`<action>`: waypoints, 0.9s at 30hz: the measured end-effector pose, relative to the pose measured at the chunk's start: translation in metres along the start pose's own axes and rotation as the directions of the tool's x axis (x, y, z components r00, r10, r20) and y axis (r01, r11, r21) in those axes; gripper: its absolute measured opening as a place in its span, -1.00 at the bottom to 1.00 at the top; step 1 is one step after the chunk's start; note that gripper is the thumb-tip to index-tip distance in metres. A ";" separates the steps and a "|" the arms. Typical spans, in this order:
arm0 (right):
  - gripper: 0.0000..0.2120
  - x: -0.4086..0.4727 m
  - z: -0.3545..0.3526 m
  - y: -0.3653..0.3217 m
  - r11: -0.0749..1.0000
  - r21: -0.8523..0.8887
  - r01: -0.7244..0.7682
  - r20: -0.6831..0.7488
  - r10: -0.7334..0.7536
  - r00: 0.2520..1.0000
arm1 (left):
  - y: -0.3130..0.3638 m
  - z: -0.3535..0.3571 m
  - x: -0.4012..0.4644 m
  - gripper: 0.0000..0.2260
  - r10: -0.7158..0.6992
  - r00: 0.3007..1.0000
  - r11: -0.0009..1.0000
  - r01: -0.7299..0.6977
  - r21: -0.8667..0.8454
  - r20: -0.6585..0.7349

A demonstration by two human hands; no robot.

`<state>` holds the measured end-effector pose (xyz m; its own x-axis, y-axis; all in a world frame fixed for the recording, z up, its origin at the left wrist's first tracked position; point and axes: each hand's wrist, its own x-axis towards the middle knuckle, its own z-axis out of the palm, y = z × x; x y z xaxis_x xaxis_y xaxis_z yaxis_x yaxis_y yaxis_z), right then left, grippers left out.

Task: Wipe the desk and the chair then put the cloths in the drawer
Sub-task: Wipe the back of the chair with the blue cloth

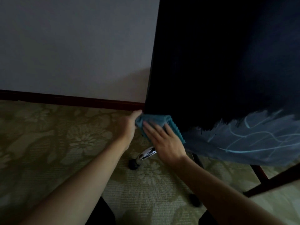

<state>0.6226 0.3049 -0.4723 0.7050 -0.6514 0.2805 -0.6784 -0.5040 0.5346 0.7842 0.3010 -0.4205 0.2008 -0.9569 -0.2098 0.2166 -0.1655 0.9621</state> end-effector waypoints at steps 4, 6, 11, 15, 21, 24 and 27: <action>-0.29 -0.007 0.002 0.007 0.995 -0.082 0.055 0.047 -0.051 0.998 | -0.015 -0.001 0.004 -0.49 0.009 0.998 0.997 -0.004 0.080 -0.062; -0.33 0.007 -0.021 0.020 0.992 -0.129 0.015 -0.007 -0.016 1.000 | -0.011 0.002 0.001 -0.55 0.023 0.998 0.998 -0.020 0.054 -0.055; -0.31 0.004 -0.015 0.012 0.998 0.001 -0.058 -0.021 0.058 0.998 | -0.011 0.007 -0.003 -0.73 -0.060 0.995 0.997 0.056 -0.051 -0.085; -0.26 -0.012 0.008 -0.009 0.998 0.021 0.055 0.113 -0.057 0.992 | -0.020 0.006 -0.002 -0.73 -0.168 0.975 0.983 0.154 -0.104 -0.142; -0.38 -0.007 -0.037 0.055 0.994 0.054 -0.098 -0.243 0.108 0.964 | -0.046 0.017 -0.013 -0.71 -0.274 0.908 0.961 0.271 -0.054 -0.318; -0.43 -0.019 -0.039 0.072 0.978 0.091 -0.189 -0.308 0.208 0.929 | -0.051 0.039 -0.026 -0.74 -0.433 0.876 0.893 0.386 -0.230 -0.211; -0.38 -0.055 -0.001 0.058 0.999 0.012 -0.041 -0.188 0.042 0.981 | -0.053 0.057 -0.034 -0.68 -0.467 0.877 0.846 0.405 -0.347 -0.116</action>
<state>0.5447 0.3118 -0.4560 0.7019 -0.5538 0.4480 -0.7091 -0.4834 0.5133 0.7109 0.3291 -0.4546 0.1852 -0.7339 -0.6535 0.5963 -0.4446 0.6684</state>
